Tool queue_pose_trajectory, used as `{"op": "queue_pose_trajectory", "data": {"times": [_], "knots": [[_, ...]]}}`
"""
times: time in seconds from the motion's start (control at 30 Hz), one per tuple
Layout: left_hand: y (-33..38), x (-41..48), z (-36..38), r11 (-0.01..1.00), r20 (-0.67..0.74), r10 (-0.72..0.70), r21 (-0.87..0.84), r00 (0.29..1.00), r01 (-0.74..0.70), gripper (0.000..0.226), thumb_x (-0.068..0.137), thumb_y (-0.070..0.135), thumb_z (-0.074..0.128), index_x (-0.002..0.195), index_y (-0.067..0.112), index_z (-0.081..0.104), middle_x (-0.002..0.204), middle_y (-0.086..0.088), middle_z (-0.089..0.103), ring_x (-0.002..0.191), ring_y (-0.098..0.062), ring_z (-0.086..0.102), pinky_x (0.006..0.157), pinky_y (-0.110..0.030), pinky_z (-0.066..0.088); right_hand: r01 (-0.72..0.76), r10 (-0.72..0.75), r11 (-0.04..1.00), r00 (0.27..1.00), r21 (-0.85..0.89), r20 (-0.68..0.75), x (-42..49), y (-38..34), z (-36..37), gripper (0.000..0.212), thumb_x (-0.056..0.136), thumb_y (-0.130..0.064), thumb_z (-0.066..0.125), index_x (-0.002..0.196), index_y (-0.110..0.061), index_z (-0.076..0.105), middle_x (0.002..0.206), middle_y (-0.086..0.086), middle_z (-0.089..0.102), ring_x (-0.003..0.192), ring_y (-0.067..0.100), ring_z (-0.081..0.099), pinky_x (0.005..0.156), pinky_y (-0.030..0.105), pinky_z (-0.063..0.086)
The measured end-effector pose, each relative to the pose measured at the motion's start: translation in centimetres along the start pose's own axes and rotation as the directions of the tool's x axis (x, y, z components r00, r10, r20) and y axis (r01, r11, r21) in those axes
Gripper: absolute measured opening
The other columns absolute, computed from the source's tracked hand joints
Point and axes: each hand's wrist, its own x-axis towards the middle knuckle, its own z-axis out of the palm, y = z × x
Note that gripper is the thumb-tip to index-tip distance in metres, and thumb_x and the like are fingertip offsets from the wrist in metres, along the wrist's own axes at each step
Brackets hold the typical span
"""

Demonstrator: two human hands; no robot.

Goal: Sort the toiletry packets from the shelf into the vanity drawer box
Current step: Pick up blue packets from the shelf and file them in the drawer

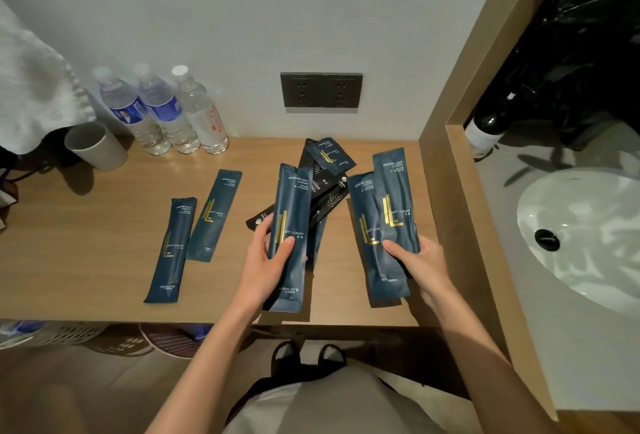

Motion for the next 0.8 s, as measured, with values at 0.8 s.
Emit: {"op": "queue_pose_trajectory", "data": {"times": [0.8], "knots": [[1.4,-18.5,2.6,0.984,0.304,0.176,-0.088,0.936,-0.156,0.01,0.085,0.022,0.066,0.082,0.013,0.07,0.083,0.006,0.07,0.082,0.0,0.062,0.077,-0.012,0.047,0.257,-0.239,0.927,0.966,0.273,-0.1,-25.7,2.5,-0.6,0.027,0.085,-0.009,0.069,0.109,-0.021,0.067,0.102,-0.006,0.075,0.094,0.01,0.071,0.074,0.02,0.056]]}}
